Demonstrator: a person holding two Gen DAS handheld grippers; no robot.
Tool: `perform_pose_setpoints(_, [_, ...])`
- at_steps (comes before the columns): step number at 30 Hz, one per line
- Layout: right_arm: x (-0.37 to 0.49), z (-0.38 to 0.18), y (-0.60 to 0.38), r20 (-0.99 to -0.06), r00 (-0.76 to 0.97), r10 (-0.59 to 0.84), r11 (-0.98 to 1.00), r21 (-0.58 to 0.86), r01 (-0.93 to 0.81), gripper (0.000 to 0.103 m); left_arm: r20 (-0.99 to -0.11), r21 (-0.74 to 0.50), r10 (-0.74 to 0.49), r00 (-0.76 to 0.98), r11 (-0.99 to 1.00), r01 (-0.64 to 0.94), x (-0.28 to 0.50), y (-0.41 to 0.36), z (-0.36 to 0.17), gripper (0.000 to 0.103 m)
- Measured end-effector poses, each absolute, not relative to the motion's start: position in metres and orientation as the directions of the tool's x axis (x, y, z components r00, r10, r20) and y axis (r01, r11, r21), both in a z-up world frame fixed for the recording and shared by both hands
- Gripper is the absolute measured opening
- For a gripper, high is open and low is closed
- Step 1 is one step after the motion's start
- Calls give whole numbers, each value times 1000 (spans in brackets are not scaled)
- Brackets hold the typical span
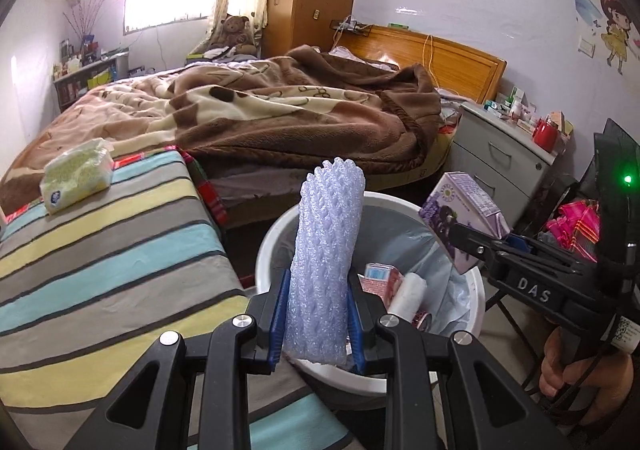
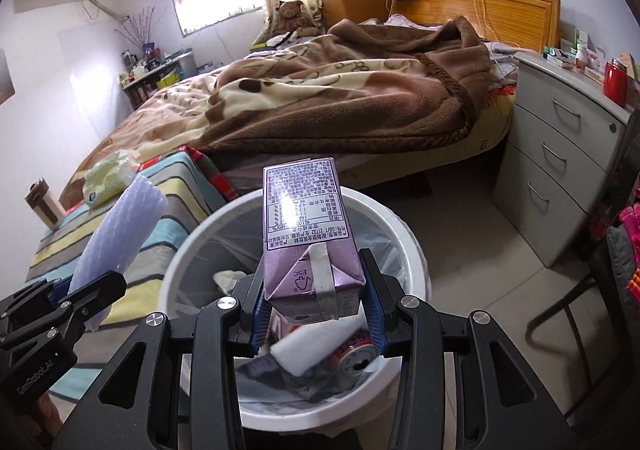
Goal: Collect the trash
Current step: 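Carry foam net and purple carton over the bin and open both grippers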
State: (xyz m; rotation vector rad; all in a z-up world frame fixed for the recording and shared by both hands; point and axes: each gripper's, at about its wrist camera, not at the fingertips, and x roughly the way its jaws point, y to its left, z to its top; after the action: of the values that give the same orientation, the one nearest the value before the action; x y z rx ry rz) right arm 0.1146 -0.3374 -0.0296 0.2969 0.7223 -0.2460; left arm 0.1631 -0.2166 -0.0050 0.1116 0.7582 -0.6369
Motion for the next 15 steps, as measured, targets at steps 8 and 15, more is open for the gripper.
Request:
perform_pose_setpoints(8, [115,-38,-346,-700,707,-98,934,180,308,41,-685,-119,-485,543,810,574,162,-235,-14,27])
perform_pose_setpoints(15, [115,-42,-345,-712,695,-95,938,170,302,44,-697,-140,-487,527,813,565,164,-236,-18,46])
